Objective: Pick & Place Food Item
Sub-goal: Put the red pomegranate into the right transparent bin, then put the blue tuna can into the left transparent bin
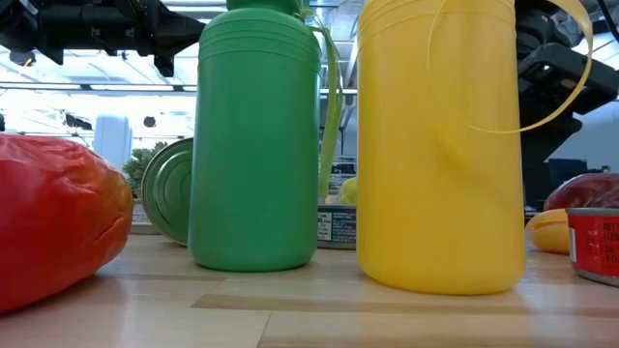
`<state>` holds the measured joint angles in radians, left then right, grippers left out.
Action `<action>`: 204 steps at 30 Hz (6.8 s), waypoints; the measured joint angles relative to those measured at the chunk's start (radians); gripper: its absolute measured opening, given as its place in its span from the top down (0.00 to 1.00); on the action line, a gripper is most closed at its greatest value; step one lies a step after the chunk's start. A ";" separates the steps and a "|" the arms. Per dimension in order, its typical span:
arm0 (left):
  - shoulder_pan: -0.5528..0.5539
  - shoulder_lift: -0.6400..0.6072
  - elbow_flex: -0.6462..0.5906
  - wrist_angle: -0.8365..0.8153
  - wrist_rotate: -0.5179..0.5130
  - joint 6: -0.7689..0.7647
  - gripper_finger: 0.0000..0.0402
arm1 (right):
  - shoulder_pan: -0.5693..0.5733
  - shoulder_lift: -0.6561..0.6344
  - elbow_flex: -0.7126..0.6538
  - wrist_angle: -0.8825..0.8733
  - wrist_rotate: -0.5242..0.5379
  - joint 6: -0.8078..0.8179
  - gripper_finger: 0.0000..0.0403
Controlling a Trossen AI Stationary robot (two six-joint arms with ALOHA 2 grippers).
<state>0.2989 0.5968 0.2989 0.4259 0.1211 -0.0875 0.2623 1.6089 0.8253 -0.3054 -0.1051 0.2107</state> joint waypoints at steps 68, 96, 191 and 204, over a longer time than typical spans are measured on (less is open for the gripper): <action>0.000 0.000 0.000 -0.007 0.000 0.000 1.00 | -0.020 -0.188 0.135 -0.419 0.117 -0.006 0.52; 0.000 0.000 0.000 -0.007 0.000 0.000 1.00 | -0.540 -0.450 0.217 -0.607 0.545 -0.033 0.51; 0.000 0.001 0.000 -0.007 0.000 0.000 1.00 | -0.325 -0.457 0.217 -0.372 0.513 -0.104 0.73; 0.000 0.001 0.000 -0.007 0.000 0.000 1.00 | -0.166 -0.458 0.209 -0.449 0.527 -0.016 0.73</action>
<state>0.2987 0.5974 0.2989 0.4187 0.1209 -0.0872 0.0959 1.1511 1.0340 -0.7542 0.4218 0.1951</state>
